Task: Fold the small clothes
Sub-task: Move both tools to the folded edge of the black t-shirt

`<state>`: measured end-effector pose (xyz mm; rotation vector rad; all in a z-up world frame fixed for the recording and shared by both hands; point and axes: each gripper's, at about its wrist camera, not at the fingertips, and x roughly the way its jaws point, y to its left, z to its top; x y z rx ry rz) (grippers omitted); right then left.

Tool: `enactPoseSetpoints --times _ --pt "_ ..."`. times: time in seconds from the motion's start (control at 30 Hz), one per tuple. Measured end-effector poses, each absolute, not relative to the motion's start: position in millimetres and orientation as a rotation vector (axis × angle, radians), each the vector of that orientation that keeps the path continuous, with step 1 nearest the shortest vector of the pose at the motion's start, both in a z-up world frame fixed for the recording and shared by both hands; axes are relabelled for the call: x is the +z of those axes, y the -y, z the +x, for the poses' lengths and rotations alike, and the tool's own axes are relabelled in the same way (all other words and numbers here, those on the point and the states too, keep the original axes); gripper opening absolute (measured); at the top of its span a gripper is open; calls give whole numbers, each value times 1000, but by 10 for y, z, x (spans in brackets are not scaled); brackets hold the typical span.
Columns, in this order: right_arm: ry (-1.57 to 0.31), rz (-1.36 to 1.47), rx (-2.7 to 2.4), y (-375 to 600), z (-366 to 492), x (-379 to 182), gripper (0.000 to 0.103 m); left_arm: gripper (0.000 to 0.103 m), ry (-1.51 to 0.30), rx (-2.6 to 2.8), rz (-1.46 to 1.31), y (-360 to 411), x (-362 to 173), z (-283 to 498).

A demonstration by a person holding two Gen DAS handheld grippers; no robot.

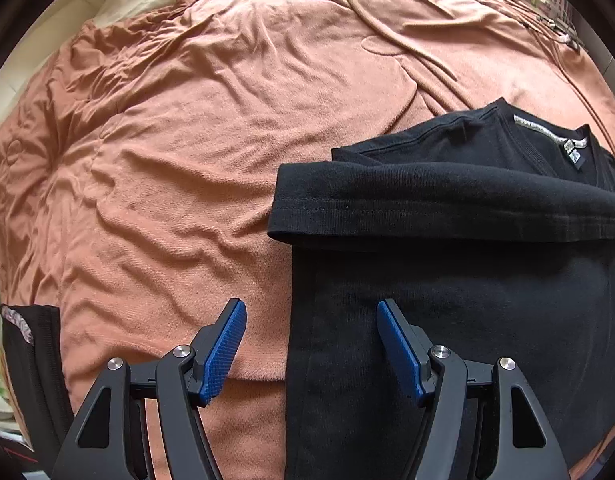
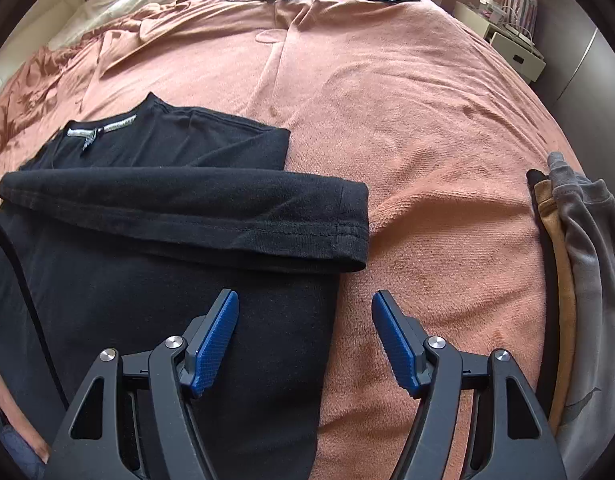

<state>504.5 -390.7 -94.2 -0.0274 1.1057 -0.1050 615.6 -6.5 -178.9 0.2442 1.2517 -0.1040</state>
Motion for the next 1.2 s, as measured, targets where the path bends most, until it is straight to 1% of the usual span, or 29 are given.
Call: enactPoseSetpoints --times 0.07,0.1,0.13,0.2,0.4,0.6,0.8,0.93,1.1,1.2 --pt "-1120 -52 -106 3872 5124 -995 68 70 -1250 -104 264 101 -1853 6194" --pt "-1120 -64 -110 3856 5163 -1025 72 72 -1243 -100 271 114 -1869 6215" --pt "-1118 -78 -120 3848 5196 -1039 74 73 -1236 -94 277 122 -1874 6236" --pt "-1116 -95 -131 3838 5288 -1063 75 78 -1222 -80 282 129 -1889 6305" --pt "-1104 -158 -142 3794 5591 -1105 75 78 -1210 -75 263 170 -1902 6553" --pt "-1073 -147 -196 3848 5917 -1086 75 78 -1193 -56 258 243 -1879 6763" --pt "-964 -81 -222 3867 6090 -826 75 78 -1171 -8 201 247 -1806 6929" --pt "-918 -41 -198 3902 6037 -708 75 74 -1142 3 125 137 -1711 6940" --pt "-909 -7 -165 3995 5883 -712 75 64 -1120 8 44 -74 -1613 6904" --pt "-907 31 -138 4096 5761 -689 75 63 -1118 -12 24 -161 -1581 6890"
